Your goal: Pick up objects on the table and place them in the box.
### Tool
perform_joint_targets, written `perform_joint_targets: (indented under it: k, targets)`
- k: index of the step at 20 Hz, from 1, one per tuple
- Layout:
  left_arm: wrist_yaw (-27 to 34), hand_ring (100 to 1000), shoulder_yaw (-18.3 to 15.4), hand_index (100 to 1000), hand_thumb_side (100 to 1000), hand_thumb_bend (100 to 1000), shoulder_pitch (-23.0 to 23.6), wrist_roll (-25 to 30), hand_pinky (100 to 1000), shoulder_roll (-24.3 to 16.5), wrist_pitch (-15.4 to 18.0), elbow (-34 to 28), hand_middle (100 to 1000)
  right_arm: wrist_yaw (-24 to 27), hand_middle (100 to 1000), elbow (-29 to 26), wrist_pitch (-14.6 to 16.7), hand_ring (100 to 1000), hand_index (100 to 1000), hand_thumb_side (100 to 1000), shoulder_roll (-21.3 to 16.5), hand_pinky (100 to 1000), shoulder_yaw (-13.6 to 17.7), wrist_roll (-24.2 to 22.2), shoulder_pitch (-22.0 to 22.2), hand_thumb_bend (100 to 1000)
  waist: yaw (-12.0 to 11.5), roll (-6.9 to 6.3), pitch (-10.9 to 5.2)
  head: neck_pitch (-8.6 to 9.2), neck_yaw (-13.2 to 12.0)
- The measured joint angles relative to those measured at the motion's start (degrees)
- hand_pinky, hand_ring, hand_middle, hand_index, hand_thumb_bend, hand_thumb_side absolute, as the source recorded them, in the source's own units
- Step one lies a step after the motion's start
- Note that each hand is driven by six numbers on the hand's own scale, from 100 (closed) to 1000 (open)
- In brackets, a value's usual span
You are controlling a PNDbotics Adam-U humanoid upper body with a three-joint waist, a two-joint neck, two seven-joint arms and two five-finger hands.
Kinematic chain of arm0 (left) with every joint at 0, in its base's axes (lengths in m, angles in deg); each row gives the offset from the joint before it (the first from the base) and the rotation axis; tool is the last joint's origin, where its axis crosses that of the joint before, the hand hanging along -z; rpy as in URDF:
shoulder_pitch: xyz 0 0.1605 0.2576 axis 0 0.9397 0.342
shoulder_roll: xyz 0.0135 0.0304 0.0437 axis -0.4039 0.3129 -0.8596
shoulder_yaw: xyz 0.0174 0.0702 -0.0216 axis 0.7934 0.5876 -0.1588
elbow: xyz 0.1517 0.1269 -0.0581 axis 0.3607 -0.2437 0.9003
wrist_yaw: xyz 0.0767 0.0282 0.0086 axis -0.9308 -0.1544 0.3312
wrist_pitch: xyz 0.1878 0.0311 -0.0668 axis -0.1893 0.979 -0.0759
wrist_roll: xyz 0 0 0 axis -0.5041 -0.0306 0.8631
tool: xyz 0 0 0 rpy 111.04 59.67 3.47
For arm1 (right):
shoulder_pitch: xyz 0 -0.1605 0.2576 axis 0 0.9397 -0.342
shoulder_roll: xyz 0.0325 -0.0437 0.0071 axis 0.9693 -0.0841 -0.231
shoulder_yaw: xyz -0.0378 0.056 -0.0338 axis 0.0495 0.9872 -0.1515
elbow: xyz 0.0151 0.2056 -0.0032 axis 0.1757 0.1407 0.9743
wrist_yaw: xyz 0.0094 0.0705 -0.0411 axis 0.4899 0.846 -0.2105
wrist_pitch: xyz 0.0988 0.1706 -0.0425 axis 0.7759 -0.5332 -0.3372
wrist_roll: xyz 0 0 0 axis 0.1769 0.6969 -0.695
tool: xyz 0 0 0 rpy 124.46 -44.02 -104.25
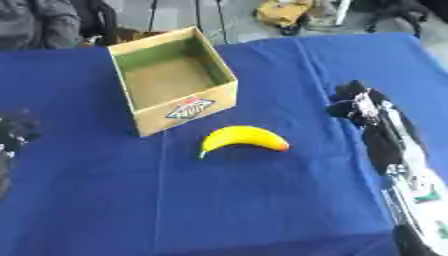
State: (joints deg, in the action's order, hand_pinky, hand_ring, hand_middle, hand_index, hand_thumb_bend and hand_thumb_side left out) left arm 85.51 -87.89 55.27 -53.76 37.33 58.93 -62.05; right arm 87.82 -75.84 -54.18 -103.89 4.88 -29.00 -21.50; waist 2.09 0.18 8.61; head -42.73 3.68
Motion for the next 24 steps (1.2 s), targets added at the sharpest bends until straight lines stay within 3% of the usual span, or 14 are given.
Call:
perform_joint_targets:
  k: [8,13,20,21,22,24]
  targets:
    - [0.00,730,0.01,604,1000,272,0.09,-0.01,728,0.00,-0.01,0.03,732,-4.85,650,0.38,0.09,656,752,649,-8.00,733,-2.24,-3.38,-5.86,228,-0.46,0.18,-0.47,0.00,0.53]
    - [0.00,730,0.04,604,1000,270,0.22,0.03,728,0.00,-0.07,0.26,732,-9.09,671,2.41,0.64,680,769,632,-12.41,739,-4.59,-7.25,-10.66,277,-0.68,0.20,-0.54,0.01,0.97]
    - [-0.03,730,0.09,595,1000,268,0.30,0.41,728,0.00,-0.39,0.36,733,-15.34,665,8.86,2.19,680,750,525,-15.41,727,-9.80,-13.42,-18.67,443,-1.43,0.10,-0.87,0.00,1.77]
    - [-0.06,730,0.13,595,1000,265,0.30,0.45,728,0.00,-0.42,0.37,733,-16.19,662,10.05,2.59,677,748,420,-15.47,725,-10.77,-14.29,-19.95,485,-1.49,0.06,-0.88,0.00,1.93]
    - [-0.09,730,0.21,595,1000,267,0.30,0.50,728,0.00,-0.44,0.37,733,-17.09,660,11.28,3.02,675,745,484,-15.48,723,-11.70,-15.17,-21.11,471,-1.59,0.03,-0.90,0.00,2.07]
    - [-0.14,729,0.39,595,1000,266,0.31,0.62,728,0.00,-0.53,0.37,733,-18.83,657,13.86,3.82,674,744,462,-15.46,721,-13.37,-16.89,-23.13,478,-1.75,0.02,-0.92,0.00,2.32]
